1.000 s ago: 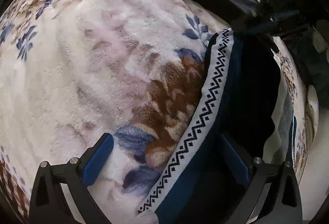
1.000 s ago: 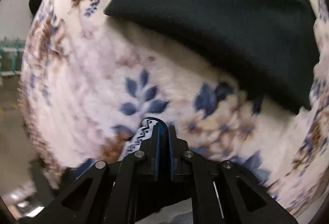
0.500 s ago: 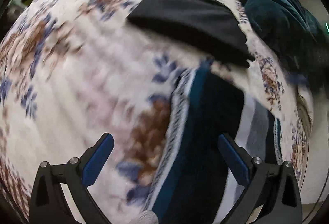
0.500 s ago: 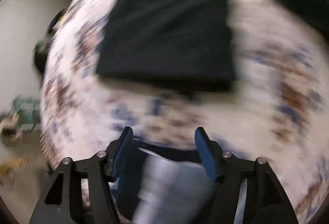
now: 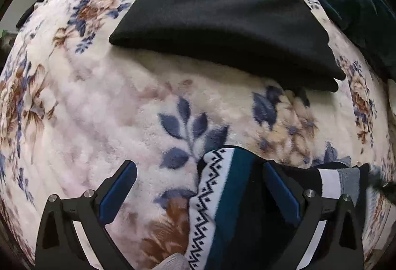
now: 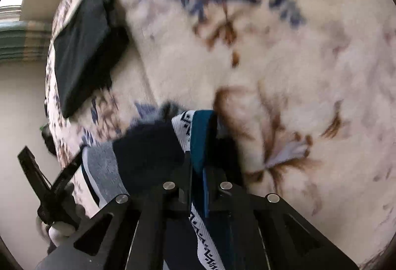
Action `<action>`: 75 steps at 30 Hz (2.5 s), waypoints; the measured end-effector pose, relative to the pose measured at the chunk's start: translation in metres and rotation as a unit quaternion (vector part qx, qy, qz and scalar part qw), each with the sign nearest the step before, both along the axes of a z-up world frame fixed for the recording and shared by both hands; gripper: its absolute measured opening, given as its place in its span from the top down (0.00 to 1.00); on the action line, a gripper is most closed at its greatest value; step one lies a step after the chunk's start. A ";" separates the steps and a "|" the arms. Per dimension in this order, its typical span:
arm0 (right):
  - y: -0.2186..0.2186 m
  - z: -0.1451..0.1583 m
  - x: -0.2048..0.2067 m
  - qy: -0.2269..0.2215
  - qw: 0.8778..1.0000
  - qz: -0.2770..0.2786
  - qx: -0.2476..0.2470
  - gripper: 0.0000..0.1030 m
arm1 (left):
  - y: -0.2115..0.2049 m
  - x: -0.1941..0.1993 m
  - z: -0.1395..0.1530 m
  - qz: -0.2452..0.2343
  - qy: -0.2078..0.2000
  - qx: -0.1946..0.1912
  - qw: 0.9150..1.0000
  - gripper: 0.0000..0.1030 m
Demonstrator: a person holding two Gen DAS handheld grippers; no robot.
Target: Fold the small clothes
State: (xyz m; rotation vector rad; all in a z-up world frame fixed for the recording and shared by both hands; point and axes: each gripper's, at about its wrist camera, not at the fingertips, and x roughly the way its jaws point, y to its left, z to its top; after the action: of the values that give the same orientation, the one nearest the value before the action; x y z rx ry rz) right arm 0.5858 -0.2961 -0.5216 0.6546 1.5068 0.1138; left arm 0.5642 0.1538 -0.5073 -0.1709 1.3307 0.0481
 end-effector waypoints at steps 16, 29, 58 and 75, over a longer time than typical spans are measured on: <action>-0.035 0.003 -0.133 0.087 0.990 -0.076 0.085 0.49 | 0.012 -0.101 0.045 -0.008 -0.001 -0.005 1.000 0.00; -0.005 0.013 -0.198 0.058 0.982 -0.157 0.085 0.94 | -0.006 -0.126 0.022 -0.031 0.044 -0.044 0.998 0.00; 0.063 -0.065 -0.068 -0.032 0.965 0.037 0.257 0.66 | 0.022 -0.065 -0.012 -0.006 -0.017 -0.321 0.947 0.79; 0.099 0.031 -0.036 -0.081 0.972 0.019 0.222 0.75 | 0.053 -0.026 0.095 -0.013 -0.091 -0.323 0.942 0.84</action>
State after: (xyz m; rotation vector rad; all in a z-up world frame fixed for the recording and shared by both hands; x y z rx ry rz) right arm 0.5495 -0.1971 -0.4908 0.9489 1.3442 0.5327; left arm 0.5380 0.2065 -0.4125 -0.6978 1.1243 -0.4244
